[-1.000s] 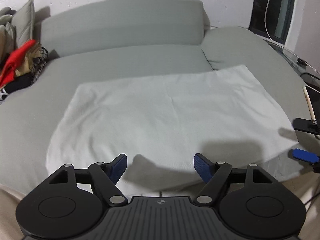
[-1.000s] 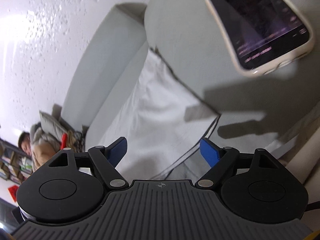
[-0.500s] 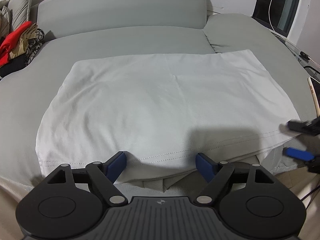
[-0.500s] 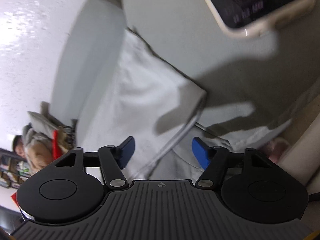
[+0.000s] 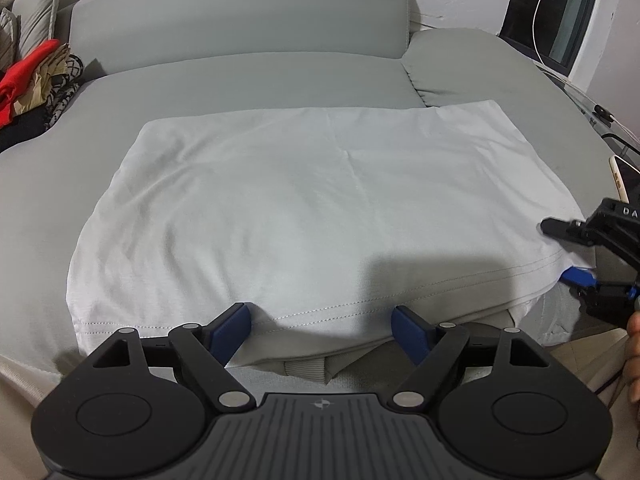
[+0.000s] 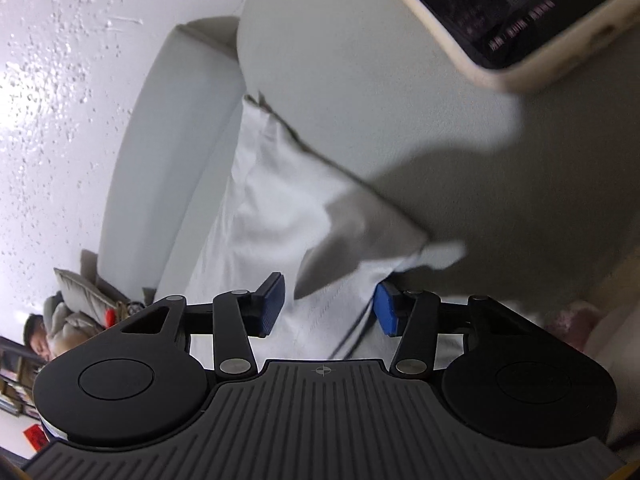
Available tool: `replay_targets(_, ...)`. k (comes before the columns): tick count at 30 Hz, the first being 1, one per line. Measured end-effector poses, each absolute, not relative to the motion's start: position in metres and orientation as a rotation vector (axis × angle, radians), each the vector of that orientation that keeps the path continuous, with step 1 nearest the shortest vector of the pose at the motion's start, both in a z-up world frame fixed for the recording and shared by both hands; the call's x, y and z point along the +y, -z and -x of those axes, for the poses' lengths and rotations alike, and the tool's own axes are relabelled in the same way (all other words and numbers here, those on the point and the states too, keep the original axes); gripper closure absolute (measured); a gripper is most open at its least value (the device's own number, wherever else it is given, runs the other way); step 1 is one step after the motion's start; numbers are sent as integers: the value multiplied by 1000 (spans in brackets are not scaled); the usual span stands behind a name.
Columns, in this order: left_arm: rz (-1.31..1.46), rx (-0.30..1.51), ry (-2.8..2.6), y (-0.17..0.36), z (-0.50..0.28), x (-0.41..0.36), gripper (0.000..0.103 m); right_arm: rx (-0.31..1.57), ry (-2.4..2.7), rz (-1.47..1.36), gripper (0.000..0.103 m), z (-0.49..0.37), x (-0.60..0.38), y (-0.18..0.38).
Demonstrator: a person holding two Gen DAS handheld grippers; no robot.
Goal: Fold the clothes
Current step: 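Close the right gripper on the shirt end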
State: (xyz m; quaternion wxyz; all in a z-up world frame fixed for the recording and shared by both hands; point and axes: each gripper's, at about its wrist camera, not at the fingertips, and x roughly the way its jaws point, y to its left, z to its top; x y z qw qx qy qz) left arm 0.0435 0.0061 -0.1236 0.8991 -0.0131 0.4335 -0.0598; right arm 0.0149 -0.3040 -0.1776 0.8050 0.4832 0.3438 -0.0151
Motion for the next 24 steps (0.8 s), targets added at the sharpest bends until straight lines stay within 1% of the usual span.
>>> replay_targets(3, 30, 897, 129, 124, -43, 7, 25, 723, 35, -1056, 50, -11, -306, 179)
replay_targets(7, 25, 897, 130, 123, -43, 6, 25, 676, 3, -1092, 47, -30, -317, 187)
replay_targets(12, 26, 899, 132, 122, -44, 6, 25, 658, -20, -1007, 47, -54, -308, 191)
replay_targets(14, 25, 900, 134, 122, -43, 6, 25, 633, -24, -963, 43, -57, -303, 193)
replay_targets(15, 24, 900, 135, 122, -43, 6, 25, 619, -26, -942, 38, -58, -300, 193)
replay_targets(16, 21, 900, 136, 122, -43, 6, 25, 613, -23, -926, 38, -57, -298, 193)
replay_targets(17, 20, 900, 138, 122, -43, 6, 24, 607, -20, -911, 42, -56, -296, 193)
replay_targets(19, 20, 901, 141, 122, -43, 6, 24, 632, 17, -903, 76, -52, -299, 194)
replay_targets(22, 18, 902, 151, 122, -44, 7, 25, 652, 24, -995, 94, -48, -311, 191)
replay_targets(24, 2, 907, 161, 122, -45, 6, 25, 650, 46, -918, 97, -47, -304, 174)
